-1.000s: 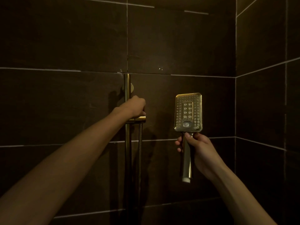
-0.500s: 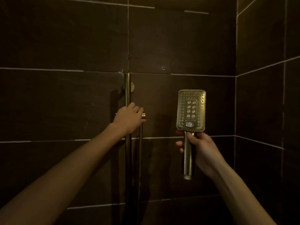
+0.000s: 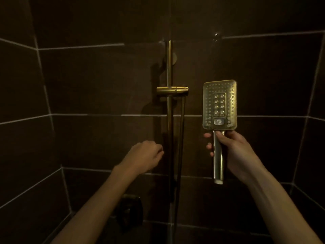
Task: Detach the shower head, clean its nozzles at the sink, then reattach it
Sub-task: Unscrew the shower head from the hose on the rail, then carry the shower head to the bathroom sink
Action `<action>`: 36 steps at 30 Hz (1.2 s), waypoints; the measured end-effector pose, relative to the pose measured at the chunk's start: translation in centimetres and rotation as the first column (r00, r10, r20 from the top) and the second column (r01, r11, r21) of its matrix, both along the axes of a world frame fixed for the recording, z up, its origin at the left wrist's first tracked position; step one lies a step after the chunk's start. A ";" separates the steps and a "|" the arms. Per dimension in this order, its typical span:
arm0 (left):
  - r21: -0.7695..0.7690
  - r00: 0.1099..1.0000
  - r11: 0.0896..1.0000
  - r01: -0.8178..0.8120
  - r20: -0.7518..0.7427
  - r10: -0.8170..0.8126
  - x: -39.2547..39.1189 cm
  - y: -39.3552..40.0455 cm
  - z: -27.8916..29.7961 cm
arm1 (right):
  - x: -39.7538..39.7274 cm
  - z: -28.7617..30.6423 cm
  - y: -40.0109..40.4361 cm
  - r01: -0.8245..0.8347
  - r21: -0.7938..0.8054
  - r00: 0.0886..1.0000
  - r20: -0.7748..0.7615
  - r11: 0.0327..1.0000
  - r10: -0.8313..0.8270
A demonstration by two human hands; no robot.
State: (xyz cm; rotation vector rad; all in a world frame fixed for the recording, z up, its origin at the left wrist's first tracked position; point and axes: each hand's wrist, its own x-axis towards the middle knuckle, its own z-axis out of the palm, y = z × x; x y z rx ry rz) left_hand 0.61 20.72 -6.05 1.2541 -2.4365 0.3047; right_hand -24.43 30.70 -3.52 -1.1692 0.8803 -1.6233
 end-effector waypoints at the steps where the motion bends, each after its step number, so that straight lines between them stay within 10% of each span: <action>1: 0.061 1.000 0.998 -0.019 0.002 0.019 0.8 0.8 -1.5 | 0.5 -0.9 0.1 -0.017 0.012 1.000 -0.002 1.000 0.017; 9: 0.420 0.970 0.889 -0.180 -0.076 0.232 7.9 8.3 -15.5 | 6.0 -8.9 1.2 -0.171 0.107 0.984 0.060 0.980 0.165; 17: 0.735 0.830 0.587 -0.340 -0.060 0.555 15.0 16.9 -28.8 | 13.6 -15.3 4.1 -0.349 0.215 0.937 0.088 0.912 0.338; 36: 0.855 0.508 0.235 -0.462 0.038 0.860 29.9 40.4 -43.7 | 32.0 -27.6 16.2 -0.519 0.555 0.826 0.129 0.650 0.549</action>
